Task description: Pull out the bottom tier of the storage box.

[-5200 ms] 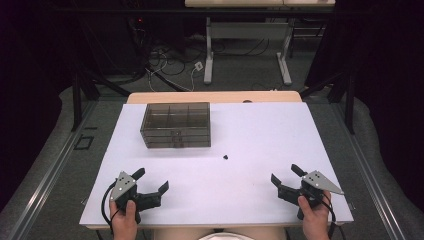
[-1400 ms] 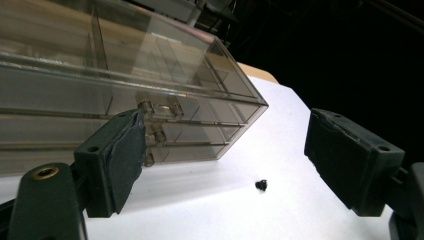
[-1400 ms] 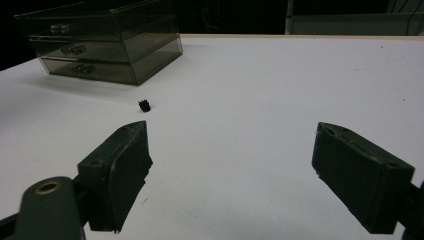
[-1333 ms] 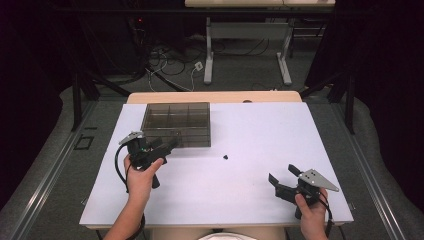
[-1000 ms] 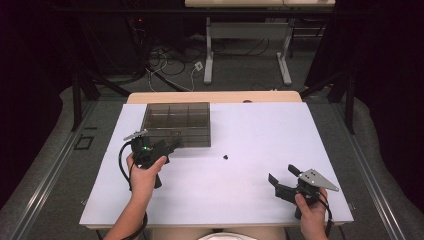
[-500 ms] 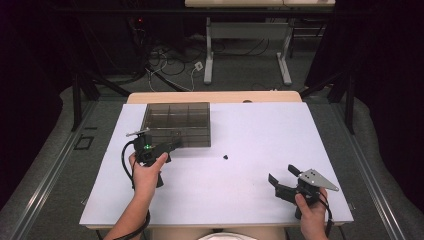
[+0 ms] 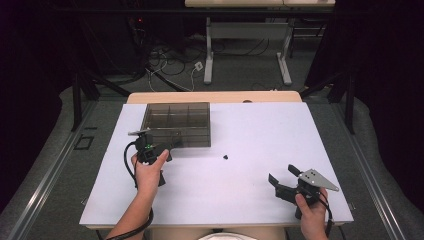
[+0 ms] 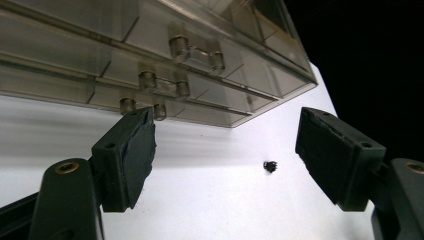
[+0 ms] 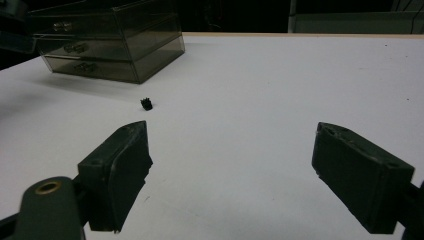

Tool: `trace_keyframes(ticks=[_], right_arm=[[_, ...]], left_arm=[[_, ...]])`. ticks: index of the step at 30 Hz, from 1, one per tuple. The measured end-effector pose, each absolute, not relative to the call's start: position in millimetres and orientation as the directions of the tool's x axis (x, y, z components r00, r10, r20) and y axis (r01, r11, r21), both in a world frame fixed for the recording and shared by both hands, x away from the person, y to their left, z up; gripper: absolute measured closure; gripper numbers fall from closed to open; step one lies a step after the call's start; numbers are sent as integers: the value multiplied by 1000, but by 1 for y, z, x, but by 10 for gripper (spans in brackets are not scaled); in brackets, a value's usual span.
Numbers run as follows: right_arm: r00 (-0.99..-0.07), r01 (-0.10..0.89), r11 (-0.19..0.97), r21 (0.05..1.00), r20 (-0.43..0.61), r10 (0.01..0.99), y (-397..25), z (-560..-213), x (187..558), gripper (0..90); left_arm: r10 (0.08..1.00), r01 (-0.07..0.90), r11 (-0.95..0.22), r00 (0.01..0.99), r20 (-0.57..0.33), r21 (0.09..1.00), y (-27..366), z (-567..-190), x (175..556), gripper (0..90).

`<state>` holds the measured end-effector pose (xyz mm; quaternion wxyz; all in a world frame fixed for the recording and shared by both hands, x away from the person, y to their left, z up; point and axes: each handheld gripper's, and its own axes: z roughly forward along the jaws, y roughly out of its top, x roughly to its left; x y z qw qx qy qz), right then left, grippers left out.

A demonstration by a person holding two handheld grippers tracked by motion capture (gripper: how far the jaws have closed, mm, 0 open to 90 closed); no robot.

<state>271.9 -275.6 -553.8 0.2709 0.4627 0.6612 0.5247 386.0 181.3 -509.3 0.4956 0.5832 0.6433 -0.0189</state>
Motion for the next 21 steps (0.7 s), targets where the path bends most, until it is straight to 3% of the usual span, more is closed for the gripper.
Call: trace_keyframes(ticks=[21], right_arm=[[-428, 329, 23, 944, 128, 895, -275, -554, 272, 150]], left_arm=[[718, 811, 356, 81, -691, 465, 176, -531, 402, 283]])
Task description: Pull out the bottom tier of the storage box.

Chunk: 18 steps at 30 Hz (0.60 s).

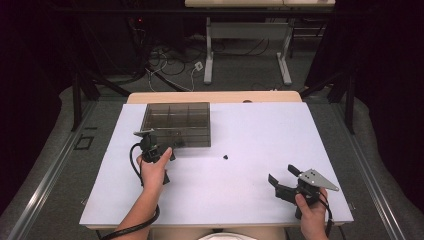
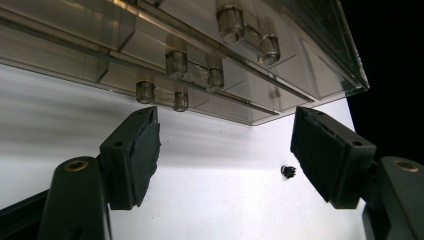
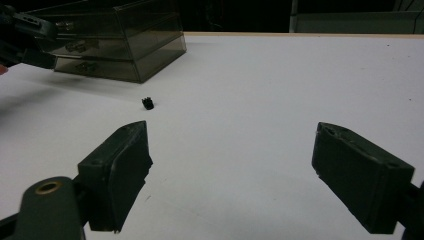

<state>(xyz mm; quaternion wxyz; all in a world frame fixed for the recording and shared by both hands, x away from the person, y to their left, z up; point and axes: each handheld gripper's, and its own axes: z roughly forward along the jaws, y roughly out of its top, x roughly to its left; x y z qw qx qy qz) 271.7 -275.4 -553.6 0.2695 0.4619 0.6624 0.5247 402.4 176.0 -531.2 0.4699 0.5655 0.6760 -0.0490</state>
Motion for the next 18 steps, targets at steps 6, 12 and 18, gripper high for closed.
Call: trace_keyframes(ticks=[6, 12, 18], right_arm=[[-434, 325, 25, 946, 126, 892, -276, -554, 272, 150], [-430, 328, 25, 944, 126, 894, -276, -554, 272, 150], [-435, 325, 26, 945, 125, 892, -276, -554, 272, 150]], left_arm=[[713, 820, 367, 55, -699, 439, 171, -536, 406, 291], [720, 822, 363, 53, -692, 440, 166, -538, 409, 291], [714, 822, 370, 46, -699, 433, 163, -542, 411, 279]])
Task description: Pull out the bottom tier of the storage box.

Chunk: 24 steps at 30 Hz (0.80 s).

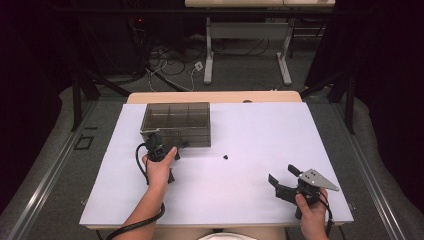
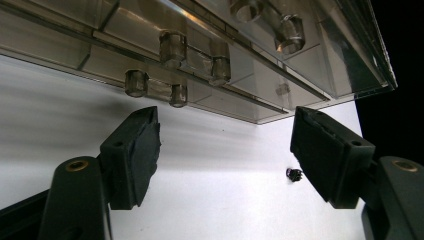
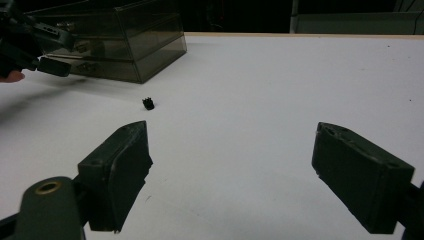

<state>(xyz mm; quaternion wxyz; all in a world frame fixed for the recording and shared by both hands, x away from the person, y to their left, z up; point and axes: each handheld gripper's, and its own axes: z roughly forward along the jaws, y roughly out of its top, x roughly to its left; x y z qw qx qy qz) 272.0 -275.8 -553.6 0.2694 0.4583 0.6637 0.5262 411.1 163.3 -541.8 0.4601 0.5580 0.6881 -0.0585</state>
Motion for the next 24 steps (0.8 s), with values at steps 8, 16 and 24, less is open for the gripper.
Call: trace_keyframes(ticks=[8, 16, 24], right_arm=[[-432, 329, 22, 944, 130, 892, -275, -554, 272, 150], [-436, 327, 24, 945, 128, 891, -275, -554, 272, 150], [-437, 328, 24, 944, 129, 890, -275, -554, 272, 150]], left_arm=[[704, 832, 363, 50, -708, 420, 162, -545, 414, 285], [698, 838, 369, 37, -715, 403, 158, -550, 416, 298], [700, 843, 368, 27, -714, 392, 156, -552, 419, 316]])
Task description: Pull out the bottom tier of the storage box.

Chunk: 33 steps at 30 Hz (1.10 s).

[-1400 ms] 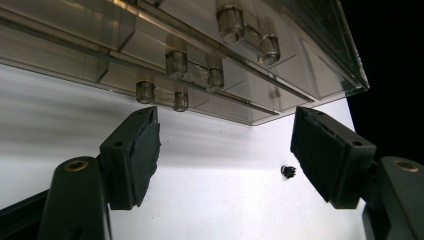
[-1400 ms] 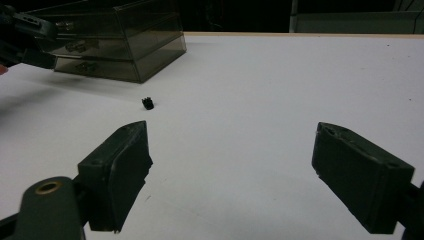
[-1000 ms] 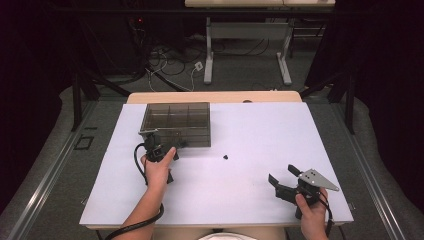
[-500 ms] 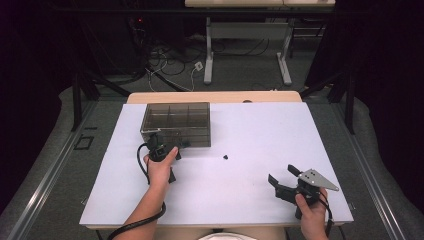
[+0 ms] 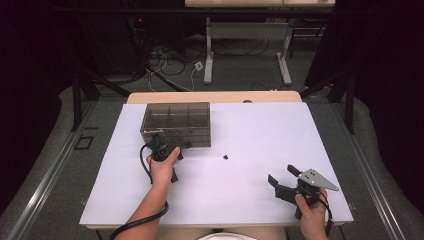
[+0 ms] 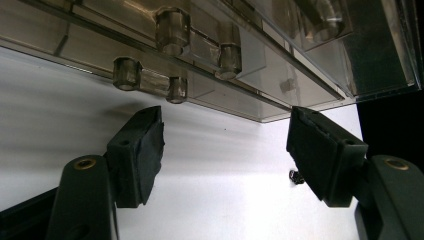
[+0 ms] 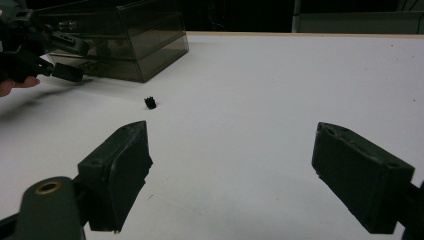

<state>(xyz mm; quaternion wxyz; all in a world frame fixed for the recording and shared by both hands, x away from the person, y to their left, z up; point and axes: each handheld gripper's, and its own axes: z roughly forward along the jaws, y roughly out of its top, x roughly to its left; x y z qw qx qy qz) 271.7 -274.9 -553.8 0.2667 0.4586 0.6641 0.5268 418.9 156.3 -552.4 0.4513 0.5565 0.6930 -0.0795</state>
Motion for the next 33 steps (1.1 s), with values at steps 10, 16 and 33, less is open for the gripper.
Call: trace_keyframes(ticks=[10, 16, 33], right_arm=[[-438, 335, 20, 942, 137, 889, -275, -554, 272, 150], [-437, 336, 17, 942, 140, 888, -275, -554, 271, 150], [-438, 335, 20, 942, 137, 888, -275, -553, 271, 150]], left_arm=[[698, 843, 375, 17, -716, 385, 154, -556, 423, 322], [700, 837, 381, 17, -714, 393, 151, -558, 425, 324], [706, 830, 385, 16, -708, 403, 148, -562, 425, 384]])
